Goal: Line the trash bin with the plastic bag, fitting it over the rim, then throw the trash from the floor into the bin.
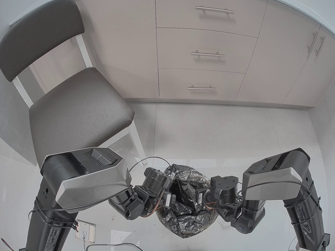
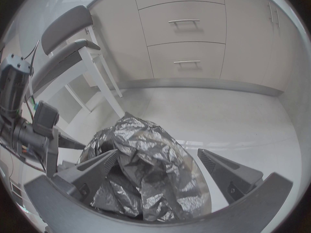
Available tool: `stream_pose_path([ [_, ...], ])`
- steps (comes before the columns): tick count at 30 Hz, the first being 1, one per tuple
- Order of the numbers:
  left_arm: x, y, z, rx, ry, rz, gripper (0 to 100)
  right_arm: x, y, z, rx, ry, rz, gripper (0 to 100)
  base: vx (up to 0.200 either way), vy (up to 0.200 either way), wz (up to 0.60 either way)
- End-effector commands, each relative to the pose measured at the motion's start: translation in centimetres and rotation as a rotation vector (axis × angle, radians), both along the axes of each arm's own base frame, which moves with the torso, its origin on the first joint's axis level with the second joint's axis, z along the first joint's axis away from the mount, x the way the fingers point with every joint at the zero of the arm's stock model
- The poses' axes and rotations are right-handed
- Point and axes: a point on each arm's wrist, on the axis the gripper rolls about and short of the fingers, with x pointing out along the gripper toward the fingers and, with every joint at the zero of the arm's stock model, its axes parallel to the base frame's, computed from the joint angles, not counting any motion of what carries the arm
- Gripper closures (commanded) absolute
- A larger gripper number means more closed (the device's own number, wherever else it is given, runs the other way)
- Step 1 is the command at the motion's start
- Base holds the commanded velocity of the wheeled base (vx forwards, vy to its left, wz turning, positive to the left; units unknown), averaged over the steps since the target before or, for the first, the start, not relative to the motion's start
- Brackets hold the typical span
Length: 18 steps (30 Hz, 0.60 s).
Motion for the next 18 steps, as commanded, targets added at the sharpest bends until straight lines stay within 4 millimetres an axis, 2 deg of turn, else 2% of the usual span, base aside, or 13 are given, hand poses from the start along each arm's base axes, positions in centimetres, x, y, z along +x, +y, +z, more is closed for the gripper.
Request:
stream_pose_path([
  [1, 0.0, 0.0, -0.4, 0.009, 0.01, -0.002, 0, 1.2, 0.9, 0.9, 0.005, -0.051, 0.01, 0, 0.0, 0.0, 0.0],
  [8, 0.0, 0.0, -0.4, 0.007, 0.007, 0.0, 0, 3.4, 1.9, -0.2, -0.002, -0.039, -0.004, 0, 0.0, 0.0, 0.0],
  [18, 0.0, 0.0, -0.4, 0.008, 0.008, 0.0, 0, 3.1, 1.6, -0.2, -0.007, -0.027, -0.005, 0, 0.0, 0.0, 0.0],
])
